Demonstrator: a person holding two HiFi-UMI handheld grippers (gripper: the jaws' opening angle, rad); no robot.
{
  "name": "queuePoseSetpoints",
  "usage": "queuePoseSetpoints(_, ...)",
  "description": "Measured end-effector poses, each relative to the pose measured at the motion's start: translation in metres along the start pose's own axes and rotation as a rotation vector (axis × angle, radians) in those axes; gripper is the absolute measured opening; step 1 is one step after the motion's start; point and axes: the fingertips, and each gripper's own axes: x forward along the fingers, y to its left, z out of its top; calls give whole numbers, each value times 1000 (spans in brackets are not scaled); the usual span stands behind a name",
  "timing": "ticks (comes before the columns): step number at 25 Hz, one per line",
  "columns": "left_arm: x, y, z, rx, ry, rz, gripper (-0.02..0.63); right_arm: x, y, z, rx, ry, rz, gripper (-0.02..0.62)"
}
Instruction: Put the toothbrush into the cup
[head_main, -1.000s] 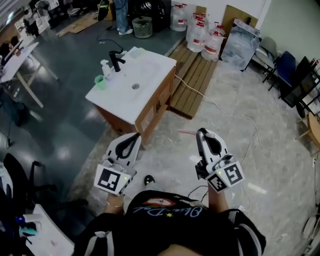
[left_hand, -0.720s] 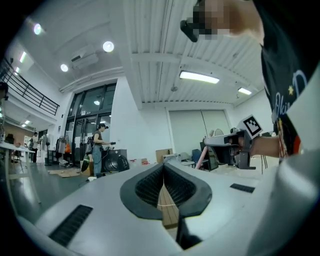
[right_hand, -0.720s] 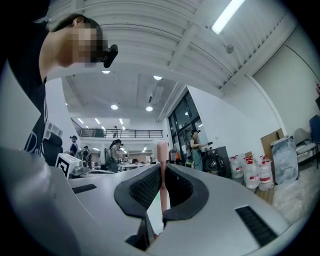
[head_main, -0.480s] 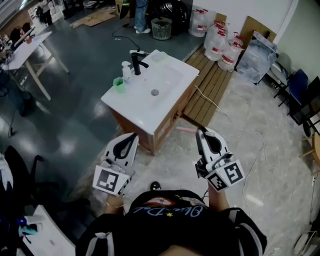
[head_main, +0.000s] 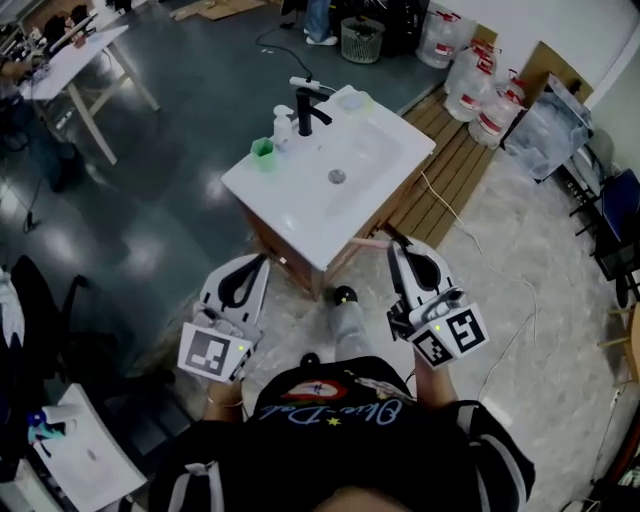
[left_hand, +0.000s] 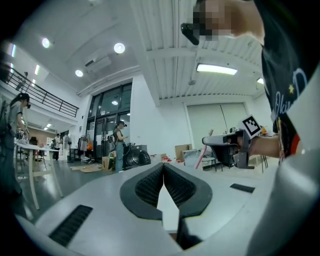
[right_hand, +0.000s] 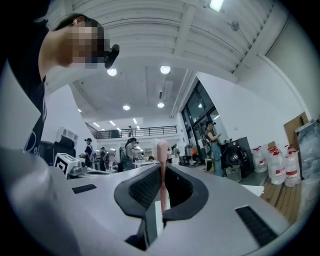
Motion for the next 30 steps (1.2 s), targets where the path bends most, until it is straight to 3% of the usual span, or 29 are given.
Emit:
queuePoseSetpoints(11,42,64,0,19,24,225,2,117,-44,-15,51,18,220,14)
queuePoseSetpoints(30,136,97,-1,21,80,396,2,219,-128,-35,137,63,395,14)
